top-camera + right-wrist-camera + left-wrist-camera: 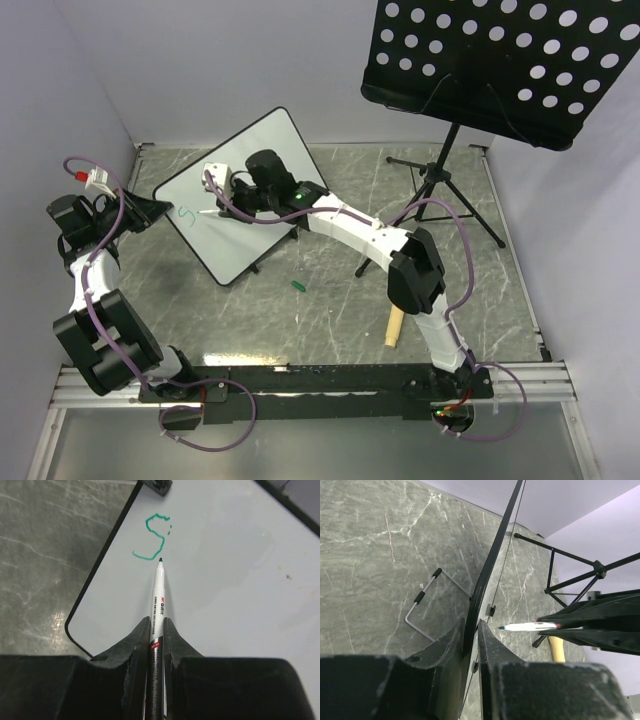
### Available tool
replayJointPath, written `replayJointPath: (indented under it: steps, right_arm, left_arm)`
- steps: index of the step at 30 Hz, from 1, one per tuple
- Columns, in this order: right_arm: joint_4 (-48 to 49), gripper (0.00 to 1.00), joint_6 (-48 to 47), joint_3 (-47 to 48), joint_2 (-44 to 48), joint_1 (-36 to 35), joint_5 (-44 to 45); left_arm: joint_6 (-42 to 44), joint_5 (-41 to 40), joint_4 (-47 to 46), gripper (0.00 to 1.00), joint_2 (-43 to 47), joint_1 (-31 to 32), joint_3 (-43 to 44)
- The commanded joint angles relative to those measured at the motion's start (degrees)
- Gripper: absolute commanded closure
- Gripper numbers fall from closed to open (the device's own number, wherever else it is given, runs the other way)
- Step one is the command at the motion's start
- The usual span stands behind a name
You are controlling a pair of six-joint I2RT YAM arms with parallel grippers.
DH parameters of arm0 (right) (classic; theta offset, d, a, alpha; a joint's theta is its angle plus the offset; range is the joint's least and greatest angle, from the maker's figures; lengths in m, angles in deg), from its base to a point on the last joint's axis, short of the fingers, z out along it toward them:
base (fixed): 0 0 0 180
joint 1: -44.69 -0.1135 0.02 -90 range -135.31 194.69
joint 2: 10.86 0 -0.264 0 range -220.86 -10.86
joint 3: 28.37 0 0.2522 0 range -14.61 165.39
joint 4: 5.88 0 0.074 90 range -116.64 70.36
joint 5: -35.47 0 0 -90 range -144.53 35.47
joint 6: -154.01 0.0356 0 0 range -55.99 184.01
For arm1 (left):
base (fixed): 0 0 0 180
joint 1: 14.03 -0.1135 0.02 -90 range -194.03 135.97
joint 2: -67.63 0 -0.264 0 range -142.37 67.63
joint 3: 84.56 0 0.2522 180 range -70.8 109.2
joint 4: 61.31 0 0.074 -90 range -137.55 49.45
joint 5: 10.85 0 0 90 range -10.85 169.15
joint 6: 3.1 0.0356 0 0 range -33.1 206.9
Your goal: Write a sentence on the whiteboard
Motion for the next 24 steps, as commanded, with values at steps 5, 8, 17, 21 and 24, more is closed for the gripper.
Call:
replayJointPath:
  steps: [5, 8, 17, 21, 24]
  right_arm:
    - [0.7, 1.0, -0.2, 4.5, -1.8, 0.6, 0.4]
    - [1.0, 1.0, 0.0, 4.9, -2.2, 0.6, 0.3]
    - [1.3, 1.0, 0.8, 6.5, -3.6, 0.6, 0.8]
    - [1.1, 1.0, 1.0, 7.2, -4.2, 0.6, 0.9]
    - [0.7, 1.0, 1.0, 7.9, -4.6, 0.6, 1.1]
  left_arm:
    - [1.2, 0.8, 1.6, 0.8, -0.6, 1.2, 1.5]
    - [1.3, 0.8, 1.7, 0.8, -0.5, 1.3, 1.5]
    - [1.4, 1.0, 1.7, 0.81, -0.5, 1.4, 1.5]
    - [1.4, 0.9, 1.7, 0.8, -0.5, 1.4, 1.6]
    - [1.3, 1.0, 1.7, 0.81, -0.6, 1.4, 1.6]
